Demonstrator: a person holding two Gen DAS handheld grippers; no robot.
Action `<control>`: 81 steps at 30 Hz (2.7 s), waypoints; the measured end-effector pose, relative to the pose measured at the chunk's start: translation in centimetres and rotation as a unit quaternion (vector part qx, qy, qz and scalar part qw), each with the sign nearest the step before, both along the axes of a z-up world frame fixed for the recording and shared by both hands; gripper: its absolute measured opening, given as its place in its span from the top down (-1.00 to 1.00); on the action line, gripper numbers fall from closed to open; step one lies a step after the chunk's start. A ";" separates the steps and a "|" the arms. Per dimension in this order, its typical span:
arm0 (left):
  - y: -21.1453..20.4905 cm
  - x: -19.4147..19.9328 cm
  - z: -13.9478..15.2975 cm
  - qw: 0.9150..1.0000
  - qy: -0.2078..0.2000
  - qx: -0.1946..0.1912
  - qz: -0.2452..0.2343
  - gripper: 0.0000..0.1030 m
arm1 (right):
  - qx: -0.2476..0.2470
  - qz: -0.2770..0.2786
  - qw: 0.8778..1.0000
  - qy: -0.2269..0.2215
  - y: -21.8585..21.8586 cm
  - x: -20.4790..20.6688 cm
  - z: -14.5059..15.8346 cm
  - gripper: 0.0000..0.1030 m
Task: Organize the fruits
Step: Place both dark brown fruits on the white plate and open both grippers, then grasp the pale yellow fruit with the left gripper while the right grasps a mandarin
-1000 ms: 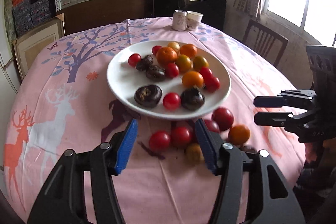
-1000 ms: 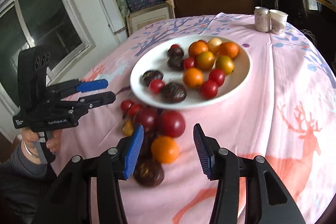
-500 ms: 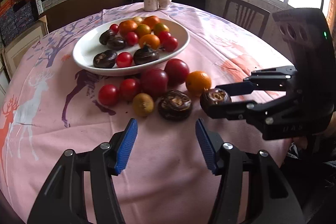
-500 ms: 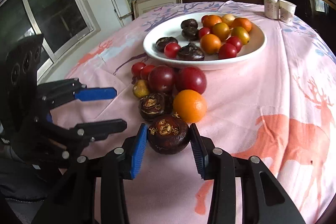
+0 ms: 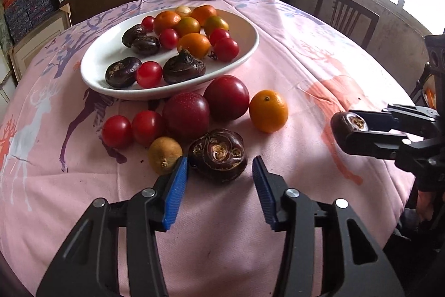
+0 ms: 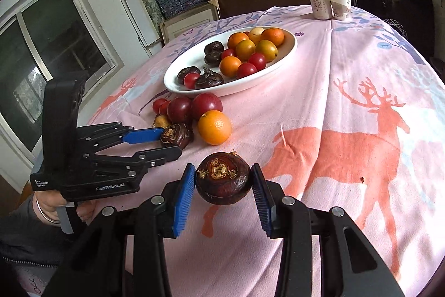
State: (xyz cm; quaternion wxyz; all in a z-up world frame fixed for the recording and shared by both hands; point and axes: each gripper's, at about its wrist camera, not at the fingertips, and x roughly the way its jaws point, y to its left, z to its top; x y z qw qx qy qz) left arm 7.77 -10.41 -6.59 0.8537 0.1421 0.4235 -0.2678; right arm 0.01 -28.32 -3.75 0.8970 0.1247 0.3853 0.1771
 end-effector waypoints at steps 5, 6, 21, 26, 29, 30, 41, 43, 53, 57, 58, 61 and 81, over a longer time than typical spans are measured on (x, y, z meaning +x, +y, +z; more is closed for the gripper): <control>-0.2 0.7 0.0 1.000 0.007 -0.016 0.005 0.17 | 0.008 -0.001 1.000 -0.007 0.0 -0.1 0.2 0.20; -0.1 0.5 0.2 1.000 0.001 -0.021 0.005 0.17 | 0.010 0.000 1.000 -0.008 -0.1 -0.2 0.3 0.20; 5.8 6.2 6.7 0.992 -0.056 -0.088 0.077 0.17 | 0.027 0.005 0.999 -0.042 0.5 7.3 5.7 0.20; 5.1 12.3 6.6 0.991 -0.046 -0.084 0.090 0.17 | 0.023 -0.015 0.999 -0.023 1.6 14.1 5.9 0.19; 4.5 15.5 5.6 0.992 -0.031 -0.074 0.095 0.17 | 0.014 -0.025 1.000 -0.013 2.4 17.2 5.3 0.19; 4.4 16.2 5.2 0.992 -0.023 -0.070 0.098 0.16 | 0.013 -0.026 1.000 -0.009 2.5 18.0 5.1 0.18; 5.8 9.6 6.1 0.995 -0.052 -0.063 0.060 -0.28 | -0.013 -0.036 0.999 -0.033 2.2 13.5 4.9 -0.12; 5.7 7.2 5.6 0.997 -0.052 -0.046 0.040 -0.28 | -0.011 -0.035 0.999 -0.031 1.7 11.9 4.6 -0.12; 3.4 1.8 0.8 0.999 -0.028 0.015 -0.012 -0.01 | 0.004 -0.043 0.999 -0.016 0.4 6.3 2.9 -0.13; 2.8 2.7 -0.3 1.000 -0.007 0.015 -0.009 0.45 | -0.005 -0.042 0.999 -0.014 0.7 5.6 2.5 -0.13; 2.9 2.8 -0.2 1.000 -0.005 0.007 -0.004 0.52 | -0.008 -0.040 0.999 -0.014 0.8 5.6 2.4 -0.13; 3.3 2.5 0.5 1.000 -0.015 -0.008 0.001 0.52 | -0.019 -0.025 1.000 -0.001 1.4 5.6 1.7 -0.13; 7.3 0.1 4.2 0.997 -0.039 -0.066 0.018 0.52 | -0.031 0.004 0.999 -0.009 3.5 6.0 2.0 0.30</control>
